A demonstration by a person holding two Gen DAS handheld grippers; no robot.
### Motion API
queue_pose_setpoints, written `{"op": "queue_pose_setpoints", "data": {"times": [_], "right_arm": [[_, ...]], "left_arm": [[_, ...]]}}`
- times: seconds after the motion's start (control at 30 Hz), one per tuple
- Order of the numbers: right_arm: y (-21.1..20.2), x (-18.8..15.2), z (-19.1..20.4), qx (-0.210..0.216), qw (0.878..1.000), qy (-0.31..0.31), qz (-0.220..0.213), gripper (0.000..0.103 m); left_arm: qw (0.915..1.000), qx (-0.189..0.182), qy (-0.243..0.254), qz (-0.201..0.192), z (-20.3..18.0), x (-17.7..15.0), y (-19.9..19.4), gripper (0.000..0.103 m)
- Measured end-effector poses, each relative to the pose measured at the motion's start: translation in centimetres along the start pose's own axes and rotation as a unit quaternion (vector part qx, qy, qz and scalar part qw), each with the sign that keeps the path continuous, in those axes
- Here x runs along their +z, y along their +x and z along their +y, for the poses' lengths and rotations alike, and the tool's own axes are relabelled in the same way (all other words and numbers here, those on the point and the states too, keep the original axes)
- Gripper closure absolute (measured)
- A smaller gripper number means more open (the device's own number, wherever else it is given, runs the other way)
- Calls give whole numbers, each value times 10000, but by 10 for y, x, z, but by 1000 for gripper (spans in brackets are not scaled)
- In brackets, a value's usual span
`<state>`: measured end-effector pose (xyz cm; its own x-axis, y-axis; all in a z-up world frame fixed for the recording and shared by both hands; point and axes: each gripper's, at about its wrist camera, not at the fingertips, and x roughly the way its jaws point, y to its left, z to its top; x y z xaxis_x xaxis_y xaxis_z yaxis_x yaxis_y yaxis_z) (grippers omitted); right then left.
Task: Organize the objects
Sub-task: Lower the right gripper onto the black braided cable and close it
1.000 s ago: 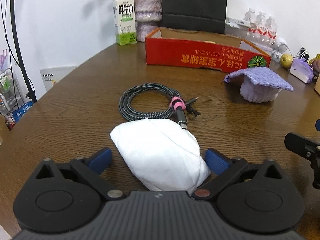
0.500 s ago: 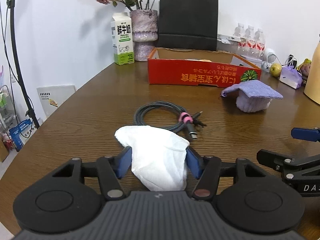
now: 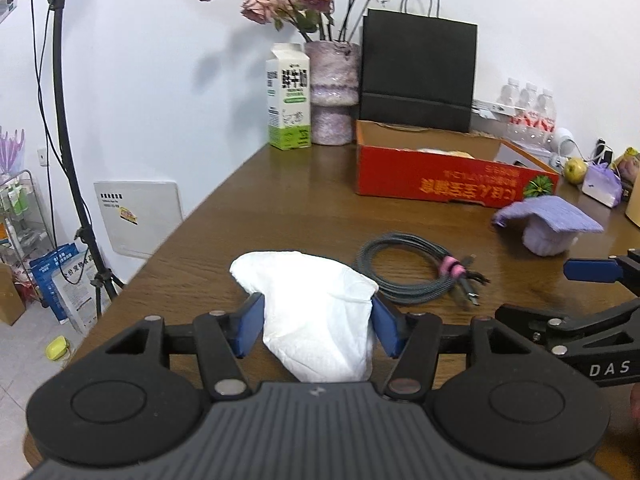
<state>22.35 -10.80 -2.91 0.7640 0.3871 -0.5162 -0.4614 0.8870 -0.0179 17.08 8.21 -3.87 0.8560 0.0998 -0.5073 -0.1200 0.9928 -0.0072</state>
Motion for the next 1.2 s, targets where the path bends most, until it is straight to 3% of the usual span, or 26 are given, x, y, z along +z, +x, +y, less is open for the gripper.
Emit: {"op": "queue_pose_setpoints", "data": {"times": [0.43, 0.77, 1.0, 1.1, 1.2], "right_arm": [[68, 41, 38, 253, 9988, -141, 389, 3], [106, 44, 40, 279, 9963, -50, 807, 1], [110, 44, 41, 310, 9965, -41, 773, 0], [108, 44, 40, 319, 9971, -28, 695, 11], [107, 44, 40, 316, 9973, -12, 667, 12]], "left_arm": [[9999, 60, 53, -65, 36, 17, 19, 44], [10000, 75, 28, -6, 50, 24, 36, 44], [10000, 38, -5, 32, 53, 26, 43, 44], [10000, 23, -15, 29, 51, 26, 43, 44], [10000, 27, -23, 30, 50, 27, 43, 44]]}}
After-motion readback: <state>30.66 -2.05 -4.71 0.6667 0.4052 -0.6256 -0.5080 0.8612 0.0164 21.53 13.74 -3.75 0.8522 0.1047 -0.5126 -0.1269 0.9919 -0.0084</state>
